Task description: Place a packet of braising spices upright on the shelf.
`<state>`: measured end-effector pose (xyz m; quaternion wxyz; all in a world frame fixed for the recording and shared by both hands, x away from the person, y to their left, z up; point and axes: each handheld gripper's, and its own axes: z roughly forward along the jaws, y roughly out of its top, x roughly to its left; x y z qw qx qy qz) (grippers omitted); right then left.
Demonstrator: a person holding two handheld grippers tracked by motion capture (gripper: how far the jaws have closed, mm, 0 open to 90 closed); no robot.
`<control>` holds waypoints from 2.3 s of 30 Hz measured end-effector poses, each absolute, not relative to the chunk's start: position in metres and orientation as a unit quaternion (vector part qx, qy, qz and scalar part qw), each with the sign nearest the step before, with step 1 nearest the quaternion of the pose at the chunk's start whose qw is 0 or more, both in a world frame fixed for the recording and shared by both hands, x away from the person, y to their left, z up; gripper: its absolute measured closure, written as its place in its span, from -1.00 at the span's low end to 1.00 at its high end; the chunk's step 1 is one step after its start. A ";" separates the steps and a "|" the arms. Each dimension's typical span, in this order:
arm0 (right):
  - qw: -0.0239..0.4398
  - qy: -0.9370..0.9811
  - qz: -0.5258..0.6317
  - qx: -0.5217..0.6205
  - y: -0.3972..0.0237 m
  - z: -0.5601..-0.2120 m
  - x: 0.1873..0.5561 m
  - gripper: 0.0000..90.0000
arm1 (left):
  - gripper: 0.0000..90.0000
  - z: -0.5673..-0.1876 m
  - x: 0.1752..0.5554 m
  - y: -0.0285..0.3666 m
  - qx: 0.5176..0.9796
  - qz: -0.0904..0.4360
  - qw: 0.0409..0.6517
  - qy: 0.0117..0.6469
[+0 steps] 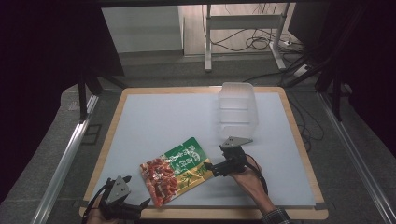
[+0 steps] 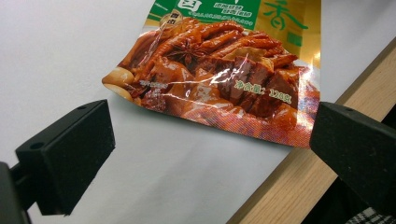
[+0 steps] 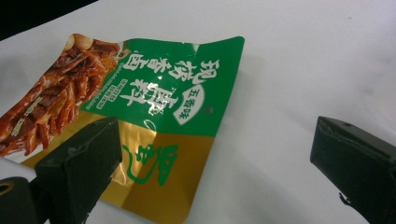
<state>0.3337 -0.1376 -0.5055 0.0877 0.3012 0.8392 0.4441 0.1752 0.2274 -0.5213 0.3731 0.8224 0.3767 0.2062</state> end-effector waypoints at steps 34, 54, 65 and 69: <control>0.041 0.890 0.371 0.261 -0.083 -0.528 0.356 -0.02 | -1.00 -0.521 0.175 0.229 0.819 0.206 0.376 0.380; 0.011 0.889 0.382 0.251 -0.073 -0.493 0.359 0.97 | -1.00 -0.521 0.175 0.230 0.816 0.206 0.380 0.383; -0.027 0.871 0.425 0.245 -0.071 -0.451 0.360 0.98 | -1.00 -0.521 0.175 0.231 0.816 0.207 0.379 0.384; -0.030 0.868 0.435 0.237 -0.069 -0.435 0.359 0.98 | -1.00 -0.521 0.175 0.231 0.815 0.207 0.380 0.384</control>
